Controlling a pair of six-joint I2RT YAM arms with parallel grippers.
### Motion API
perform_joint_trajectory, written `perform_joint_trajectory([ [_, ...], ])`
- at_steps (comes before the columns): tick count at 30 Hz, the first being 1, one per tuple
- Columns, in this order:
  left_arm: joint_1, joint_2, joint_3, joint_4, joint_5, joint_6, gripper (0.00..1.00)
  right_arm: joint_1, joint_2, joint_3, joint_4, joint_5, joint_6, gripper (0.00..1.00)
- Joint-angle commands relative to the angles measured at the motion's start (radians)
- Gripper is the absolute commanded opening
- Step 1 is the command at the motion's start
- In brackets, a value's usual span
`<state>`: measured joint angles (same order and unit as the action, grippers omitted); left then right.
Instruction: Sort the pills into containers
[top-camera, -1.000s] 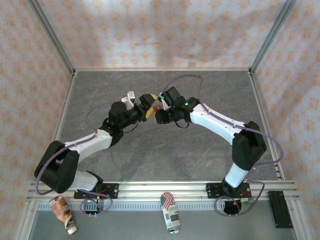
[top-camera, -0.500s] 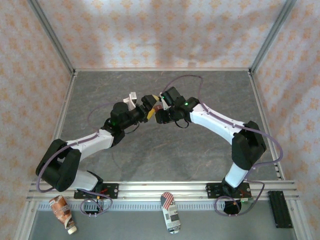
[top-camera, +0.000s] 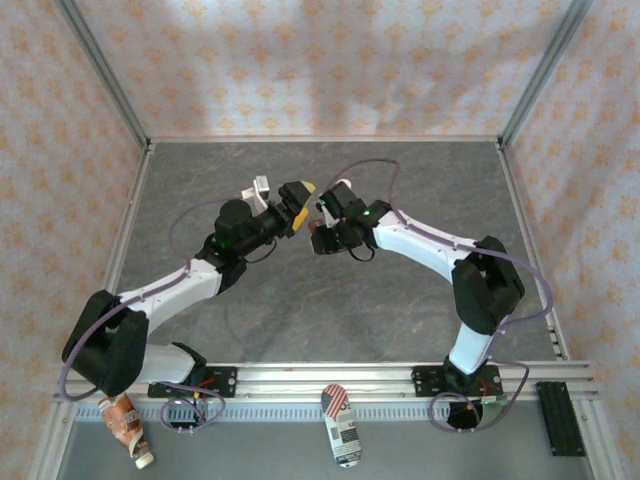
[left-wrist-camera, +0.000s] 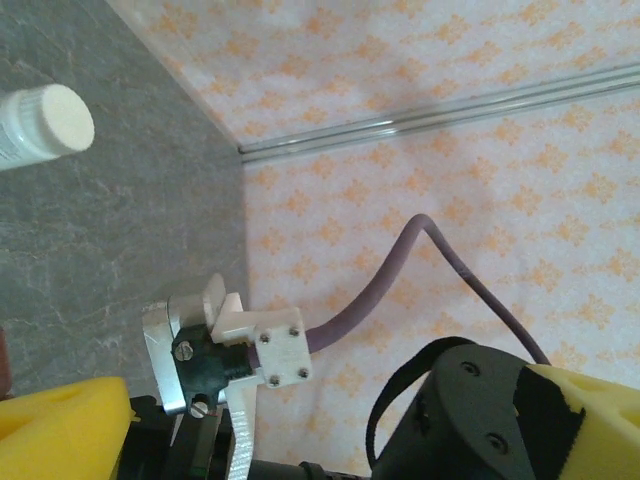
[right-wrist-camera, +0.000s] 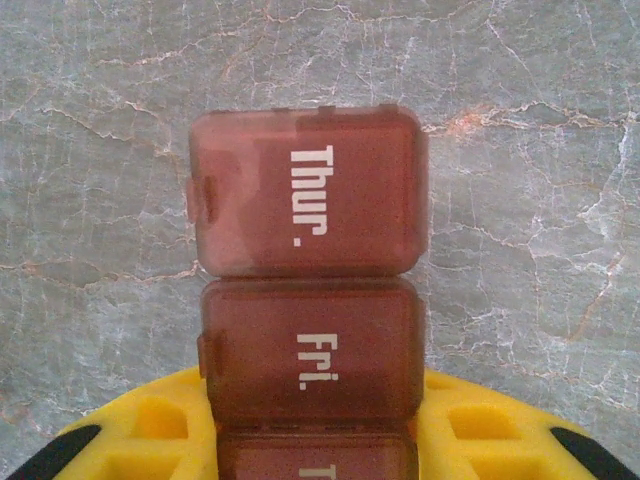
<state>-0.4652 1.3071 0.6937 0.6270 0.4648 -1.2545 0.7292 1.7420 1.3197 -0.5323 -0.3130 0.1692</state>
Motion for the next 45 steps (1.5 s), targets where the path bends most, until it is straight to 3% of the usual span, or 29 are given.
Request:
perform_joint_trajectory([
  [1,-0.006,-0.035,0.011,-0.109,-0.065,0.057,1.00,-0.004,-0.044,-0.017,0.028,0.032,0.016,0.22],
  [22,-0.005,0.098,-0.028,0.049,-0.047,-0.009,1.00,0.002,-0.093,-0.009,0.054,-0.017,0.062,0.21],
  [45,-0.017,0.097,-0.014,0.081,-0.044,-0.035,1.00,0.030,-0.039,0.006,0.056,-0.019,0.064,0.21],
])
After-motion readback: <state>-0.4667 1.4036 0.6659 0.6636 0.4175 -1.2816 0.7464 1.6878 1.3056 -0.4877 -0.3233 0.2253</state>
